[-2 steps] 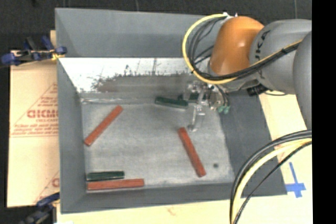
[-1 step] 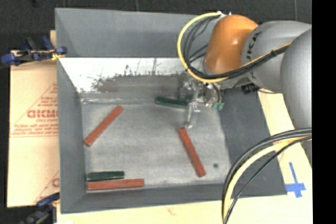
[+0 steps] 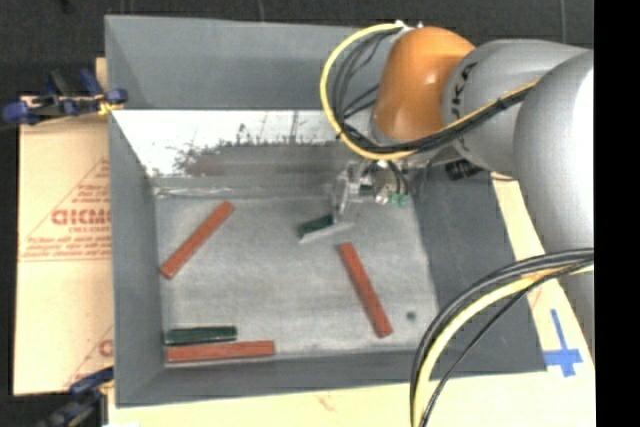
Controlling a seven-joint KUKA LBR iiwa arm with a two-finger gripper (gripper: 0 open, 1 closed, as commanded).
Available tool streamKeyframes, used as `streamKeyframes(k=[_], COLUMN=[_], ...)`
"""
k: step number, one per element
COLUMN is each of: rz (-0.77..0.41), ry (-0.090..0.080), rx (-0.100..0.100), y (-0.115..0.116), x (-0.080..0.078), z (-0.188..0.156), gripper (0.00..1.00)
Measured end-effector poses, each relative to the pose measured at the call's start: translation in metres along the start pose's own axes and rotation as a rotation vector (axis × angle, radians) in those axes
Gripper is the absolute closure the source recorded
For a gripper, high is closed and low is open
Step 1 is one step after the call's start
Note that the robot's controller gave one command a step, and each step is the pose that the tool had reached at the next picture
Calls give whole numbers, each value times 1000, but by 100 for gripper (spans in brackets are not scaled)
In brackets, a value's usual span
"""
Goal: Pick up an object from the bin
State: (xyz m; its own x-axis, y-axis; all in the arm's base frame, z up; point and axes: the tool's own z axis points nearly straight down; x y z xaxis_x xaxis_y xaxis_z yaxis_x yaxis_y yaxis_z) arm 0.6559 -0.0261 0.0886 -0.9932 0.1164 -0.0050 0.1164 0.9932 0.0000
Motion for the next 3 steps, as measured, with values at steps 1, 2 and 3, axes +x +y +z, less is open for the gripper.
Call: streamKeyframes(k=[1,2,3], rz=[-1,-2,-302], ry=[1,1,0], rx=[1,2,0], y=[0,0,17], x=[0,0,24], z=[0,0,13], gripper=[0,0,100])
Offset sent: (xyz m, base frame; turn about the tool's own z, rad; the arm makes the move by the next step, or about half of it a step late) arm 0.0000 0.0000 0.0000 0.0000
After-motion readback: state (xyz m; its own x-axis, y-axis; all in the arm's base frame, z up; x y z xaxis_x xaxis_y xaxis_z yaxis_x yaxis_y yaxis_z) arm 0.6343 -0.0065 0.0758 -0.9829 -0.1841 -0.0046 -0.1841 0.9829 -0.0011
